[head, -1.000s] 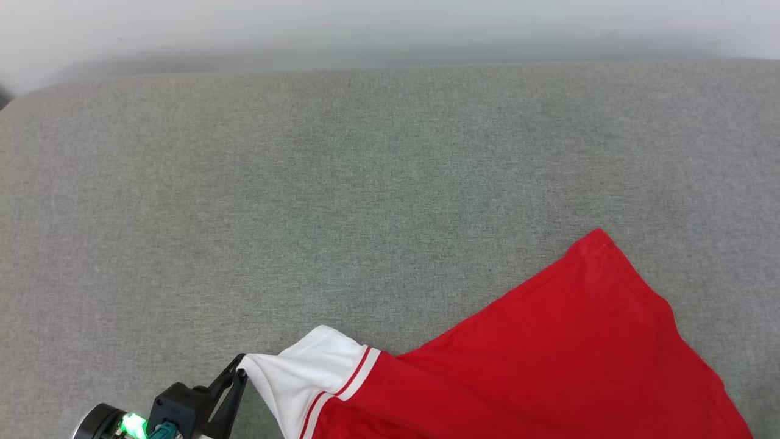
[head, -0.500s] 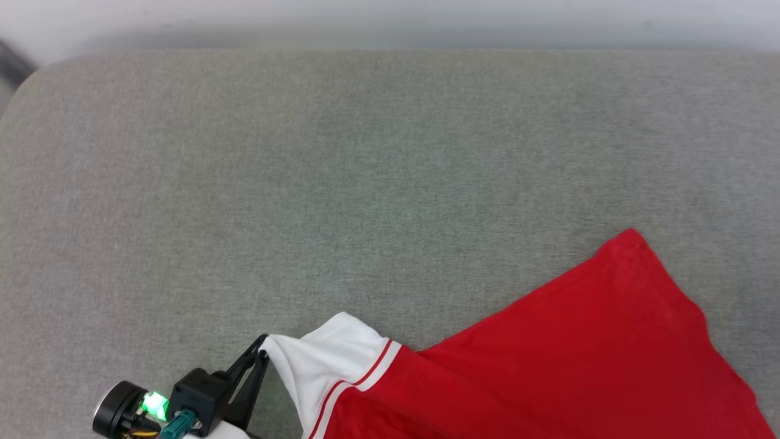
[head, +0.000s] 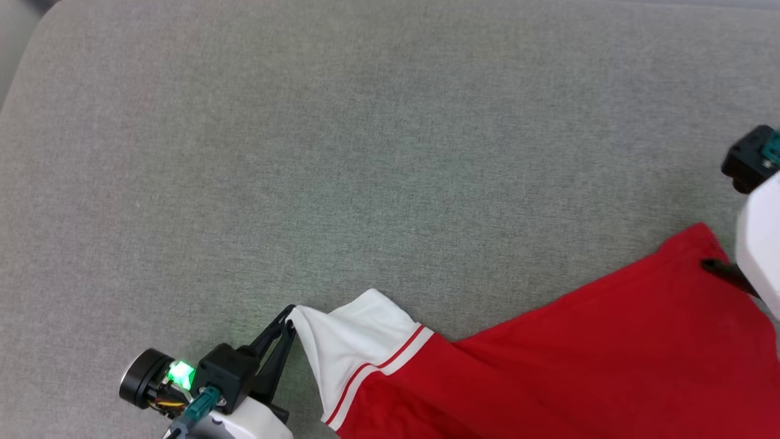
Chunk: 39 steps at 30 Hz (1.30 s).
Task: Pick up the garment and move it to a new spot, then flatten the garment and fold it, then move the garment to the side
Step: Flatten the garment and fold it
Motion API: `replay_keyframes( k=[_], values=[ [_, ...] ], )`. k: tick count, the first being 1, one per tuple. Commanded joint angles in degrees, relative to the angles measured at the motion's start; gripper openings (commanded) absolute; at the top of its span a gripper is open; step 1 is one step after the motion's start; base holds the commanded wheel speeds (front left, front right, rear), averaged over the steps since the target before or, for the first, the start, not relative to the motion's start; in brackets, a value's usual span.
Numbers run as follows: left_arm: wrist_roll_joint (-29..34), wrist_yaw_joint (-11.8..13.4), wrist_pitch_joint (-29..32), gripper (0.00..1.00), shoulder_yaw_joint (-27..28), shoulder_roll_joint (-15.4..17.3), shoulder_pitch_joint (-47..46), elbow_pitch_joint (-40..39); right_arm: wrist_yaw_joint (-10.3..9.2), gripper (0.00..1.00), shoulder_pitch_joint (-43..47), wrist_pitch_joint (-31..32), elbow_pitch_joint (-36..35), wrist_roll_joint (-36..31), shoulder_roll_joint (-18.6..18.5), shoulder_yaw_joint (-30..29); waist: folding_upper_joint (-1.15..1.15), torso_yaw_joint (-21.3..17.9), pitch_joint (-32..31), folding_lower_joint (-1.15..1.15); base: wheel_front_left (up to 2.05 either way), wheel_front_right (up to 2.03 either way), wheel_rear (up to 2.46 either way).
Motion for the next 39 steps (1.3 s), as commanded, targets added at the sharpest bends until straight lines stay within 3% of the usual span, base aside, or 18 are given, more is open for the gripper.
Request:
replay_keyframes(
  k=[1,4,12,13,14,27,32,39],
  values=[
    [0.41,-0.19,-0.12,0.0,0.22,-0.3,-1.18,0.11,-0.04,1.0,-1.95,-0.04,2.27,-0.46,1.72,1.28,0.0,0.79,1.2,0.0,0.0,0.0,0.0],
    [0.64,-0.42,-0.13,0.0,0.17,-0.85,-1.95,0.44,-0.04,1.0,-3.43,-0.48,5.97,-1.03,3.68,4.19,0.0,1.41,2.06,0.0,0.0,0.0,0.0],
    [0.3,-0.78,-0.26,0.0,0.13,-1.51,-2.03,1.37,-0.03,1.0,-0.97,-3.96,11.3,1.08,4.61,11.48,0.0,1.86,2.1,0.0,0.0,0.0,0.0],
    [0.12,-0.75,-0.29,0.0,0.16,-1.49,-1.77,1.52,-0.03,0.25,-0.97,-5.06,11.53,1.5,4.63,11.97,0.0,1.71,1.76,0.0,0.0,0.0,0.0],
    [0.07,-0.73,-0.31,0.0,0.21,-1.43,-1.45,1.65,-0.03,0.0,-1.15,-6.24,11.72,1.84,4.6,12.23,0.0,1.53,1.33,0.0,0.0,0.0,0.0],
    [-0.01,-1.17,-0.53,0.0,0.48,-0.79,-0.67,3.79,-0.04,0.0,-2.91,-25.09,9.74,3.32,1.44,12.09,0.0,-1.79,-10.63,0.0,0.0,0.0,0.0],
    [0.75,-1.13,-0.23,0.0,2.94,-0.09,-5.29,2.16,-0.04,0.0,-3.71,-31.27,7.54,2.03,0.81,9.67,0.0,-3.29,-13.69,0.0,0.0,0.0,0.0],
    [3.82,-4.69,2.8,0.0,5.68,0.45,-18.19,1.83,-0.04,0.0,-8.64,-36.04,6.16,-1.98,2.57,4.53,0.0,-5.77,-13.55,0.0,0.0,0.0,0.0]
  ],
)
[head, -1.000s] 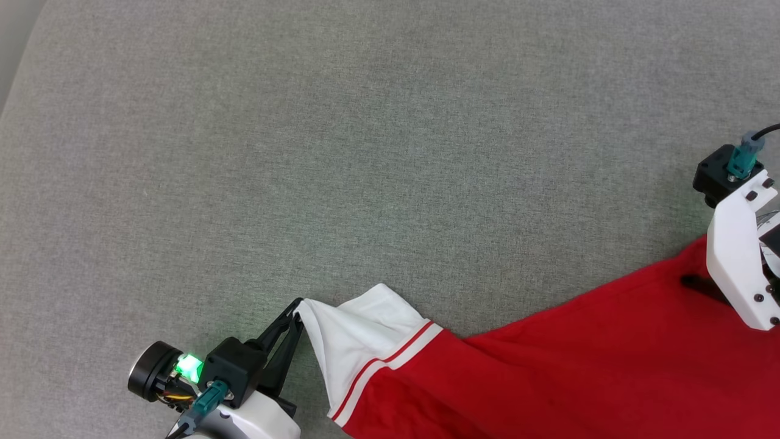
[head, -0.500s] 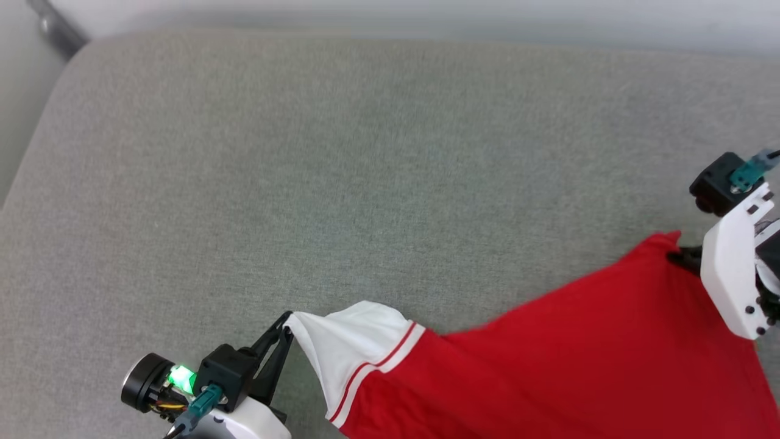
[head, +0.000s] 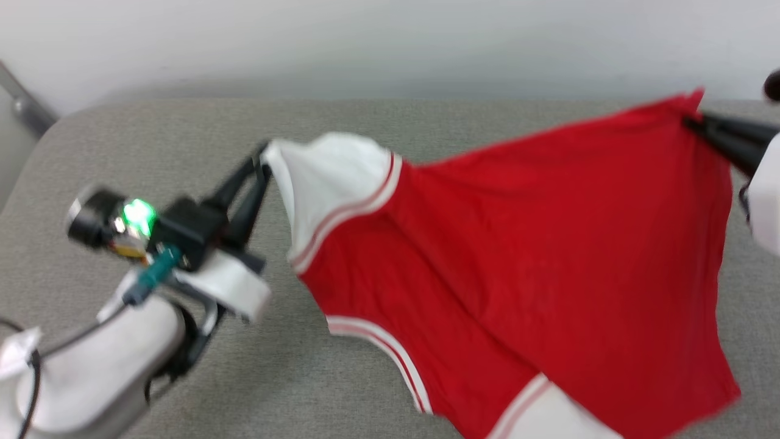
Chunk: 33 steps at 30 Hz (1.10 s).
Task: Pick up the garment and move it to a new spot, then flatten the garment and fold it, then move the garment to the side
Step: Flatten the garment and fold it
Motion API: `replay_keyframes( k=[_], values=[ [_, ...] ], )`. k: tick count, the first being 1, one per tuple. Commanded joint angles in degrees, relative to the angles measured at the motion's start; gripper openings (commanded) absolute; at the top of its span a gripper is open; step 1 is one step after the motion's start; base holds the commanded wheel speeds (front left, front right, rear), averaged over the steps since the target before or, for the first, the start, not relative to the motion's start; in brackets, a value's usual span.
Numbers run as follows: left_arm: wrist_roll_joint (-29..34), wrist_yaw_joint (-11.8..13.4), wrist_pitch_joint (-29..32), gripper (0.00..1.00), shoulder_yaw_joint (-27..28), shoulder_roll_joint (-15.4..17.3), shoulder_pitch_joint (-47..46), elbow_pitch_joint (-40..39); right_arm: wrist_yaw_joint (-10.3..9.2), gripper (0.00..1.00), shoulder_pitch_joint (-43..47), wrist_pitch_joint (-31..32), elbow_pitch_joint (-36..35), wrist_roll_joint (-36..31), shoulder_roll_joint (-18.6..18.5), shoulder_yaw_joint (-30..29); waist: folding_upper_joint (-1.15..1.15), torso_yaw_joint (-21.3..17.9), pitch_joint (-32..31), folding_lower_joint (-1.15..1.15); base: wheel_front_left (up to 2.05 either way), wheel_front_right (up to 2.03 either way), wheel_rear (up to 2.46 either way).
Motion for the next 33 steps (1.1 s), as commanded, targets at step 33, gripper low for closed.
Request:
replay_keyframes(
  k=[33],
  values=[
    [9.95,-19.6,5.19,0.0,10.18,-12.75,-73.09,32.89,-0.05,0.0,-58.11,-15.34,27.12,-29.85,20.42,-12.72,0.0,-3.03,25.6,0.0,0.0,0.0,0.0]
  ],
)
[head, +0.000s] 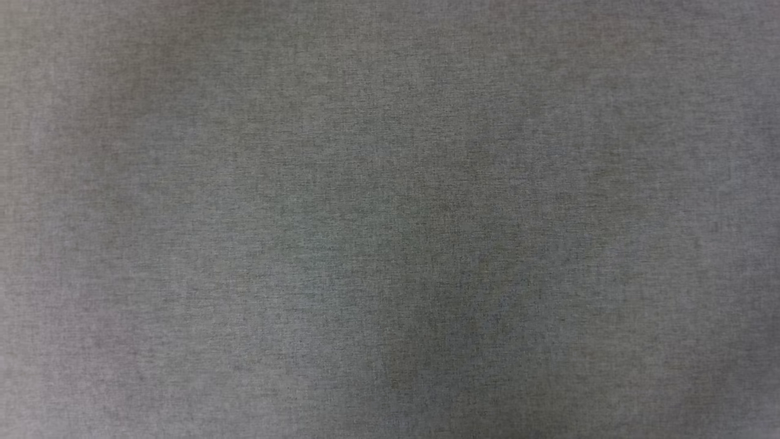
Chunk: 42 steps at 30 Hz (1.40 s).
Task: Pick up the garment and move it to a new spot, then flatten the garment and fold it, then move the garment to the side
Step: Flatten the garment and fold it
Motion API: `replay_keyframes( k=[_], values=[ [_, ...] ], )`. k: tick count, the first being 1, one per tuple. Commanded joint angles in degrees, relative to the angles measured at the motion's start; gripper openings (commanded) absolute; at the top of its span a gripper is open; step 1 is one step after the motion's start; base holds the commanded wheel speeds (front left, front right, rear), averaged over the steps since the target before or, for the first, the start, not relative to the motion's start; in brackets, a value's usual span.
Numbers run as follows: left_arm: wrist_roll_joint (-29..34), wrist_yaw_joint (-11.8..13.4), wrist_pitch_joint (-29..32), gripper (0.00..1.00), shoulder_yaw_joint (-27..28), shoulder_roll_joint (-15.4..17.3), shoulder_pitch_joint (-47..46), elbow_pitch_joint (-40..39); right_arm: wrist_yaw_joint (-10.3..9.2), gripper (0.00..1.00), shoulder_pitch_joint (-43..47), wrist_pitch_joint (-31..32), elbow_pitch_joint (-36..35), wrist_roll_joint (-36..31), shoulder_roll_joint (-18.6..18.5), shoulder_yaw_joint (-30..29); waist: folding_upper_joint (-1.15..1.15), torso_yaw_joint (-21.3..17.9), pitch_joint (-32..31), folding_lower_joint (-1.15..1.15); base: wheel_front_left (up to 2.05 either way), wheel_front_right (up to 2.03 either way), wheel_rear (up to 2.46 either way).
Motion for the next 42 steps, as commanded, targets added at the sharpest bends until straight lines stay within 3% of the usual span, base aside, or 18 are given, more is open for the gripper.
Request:
replay_keyframes(
  k=[1,10,19,26,35,42],
  values=[
    [0.19,-0.53,-0.62,0.0,0.06,-0.48,-2.4,1.36,-0.06,0.0,-2.65,-0.59,1.52,-0.08,0.57,0.71,0.0,0.38,0.06,-0.01,0.0,0.0,0.0],
    [-0.63,-3.51,-3.71,0.0,-0.6,-2.86,-4.63,9.61,-0.06,0.0,-8.71,-4.63,11.77,0.98,2.93,6.18,0.0,1.89,2.0,-0.01,0.0,0.0,0.0],
    [-2.48,-5.28,-7.14,0.0,-2.36,-4.53,3.01,14.79,-0.06,0.0,-2.87,-10.39,18.76,5.16,4.95,11.51,0.0,1.74,3.5,-0.01,0.0,0.0,0.0],
    [-4.3,-5.67,-8.95,0.0,-2.96,-4.3,15.5,15.12,-0.06,0.0,8.11,-15.24,21.18,9.19,6.04,15.95,0.0,0.88,1.12,-0.01,0.0,0.0,0.0],
    [-5.78,-4.6,-9.28,0.0,-2.42,-1.86,35.85,7.27,-0.06,0.0,23.79,-19.01,18.73,13.37,5.71,21.14,0.0,0.77,-5.19,-0.01,0.0,0.0,0.0],
    [-8.03,-0.53,-9.25,0.0,-2.77,1.55,56.42,-3.03,-0.06,0.0,38.62,-19.57,13.59,16.65,2.9,24.19,0.0,1.43,-11.95,-0.01,0.0,0.0,0.0]
  ],
)
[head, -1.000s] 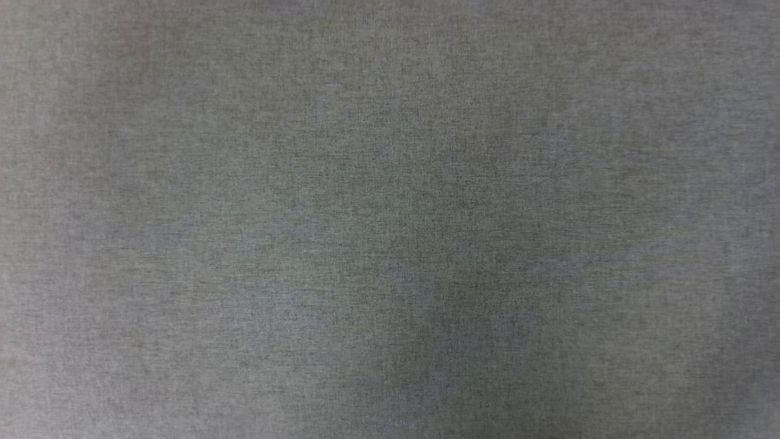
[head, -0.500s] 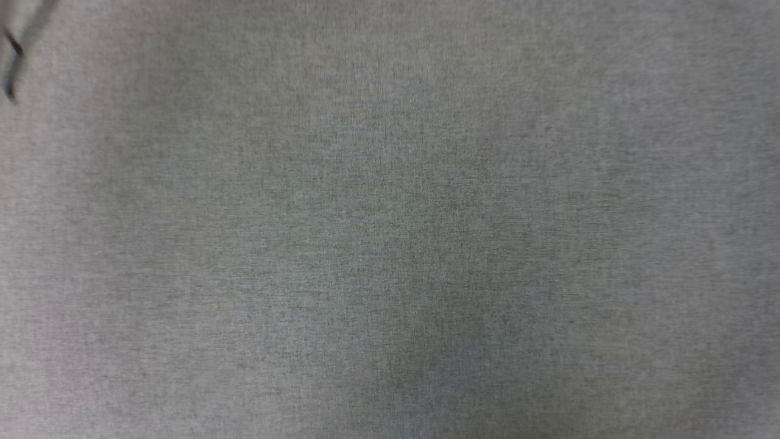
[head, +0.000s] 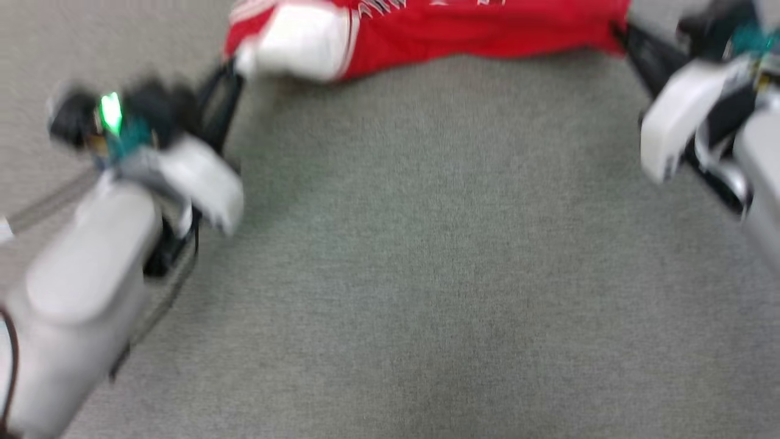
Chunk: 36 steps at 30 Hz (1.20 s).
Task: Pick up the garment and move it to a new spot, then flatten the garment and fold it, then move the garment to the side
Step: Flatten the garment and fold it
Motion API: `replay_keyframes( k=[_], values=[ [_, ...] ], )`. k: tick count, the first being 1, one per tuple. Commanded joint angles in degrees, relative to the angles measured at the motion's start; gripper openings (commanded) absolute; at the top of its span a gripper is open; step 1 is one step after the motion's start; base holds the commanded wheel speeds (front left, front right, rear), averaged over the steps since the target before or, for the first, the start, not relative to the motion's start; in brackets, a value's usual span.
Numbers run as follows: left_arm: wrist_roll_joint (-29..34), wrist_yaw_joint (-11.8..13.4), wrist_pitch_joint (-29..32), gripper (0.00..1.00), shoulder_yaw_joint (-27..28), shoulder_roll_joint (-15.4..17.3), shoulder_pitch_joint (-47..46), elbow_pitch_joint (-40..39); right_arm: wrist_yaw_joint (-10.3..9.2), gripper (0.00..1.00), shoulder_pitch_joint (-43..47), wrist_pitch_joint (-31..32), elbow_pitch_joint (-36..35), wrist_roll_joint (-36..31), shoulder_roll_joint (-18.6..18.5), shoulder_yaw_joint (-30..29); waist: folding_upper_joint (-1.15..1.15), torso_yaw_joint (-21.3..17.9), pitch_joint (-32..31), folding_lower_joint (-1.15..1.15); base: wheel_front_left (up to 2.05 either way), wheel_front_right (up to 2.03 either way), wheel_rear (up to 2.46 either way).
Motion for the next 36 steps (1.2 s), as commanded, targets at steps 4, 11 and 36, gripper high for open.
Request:
replay_keyframes(
  k=[4,11,36],
  values=[
    [-1.41,2.32,0.35,0.0,-1.48,2.45,9.65,-4.83,-0.05,0.0,8.06,0.5,-2.74,1.81,-2.8,0.72,0.0,0.5,-5.38,0.0,0.0,0.0,0.0],
    [-4.66,5.95,2.34,0.0,-4.44,5.78,24.78,-12.14,-0.04,0.0,21.37,2.78,-9.51,4.67,-8.19,0.96,0.0,0.64,-11.41,0.0,0.0,0.0,0.0],
    [-14.28,14.2,8.16,0.0,-12.24,11.98,54.57,-28.63,-0.05,0.0,70.2,19.28,-34.0,5.69,-15.59,-21.67,0.0,1.9,-24.27,0.0,0.0,0.0,0.0]
  ],
)
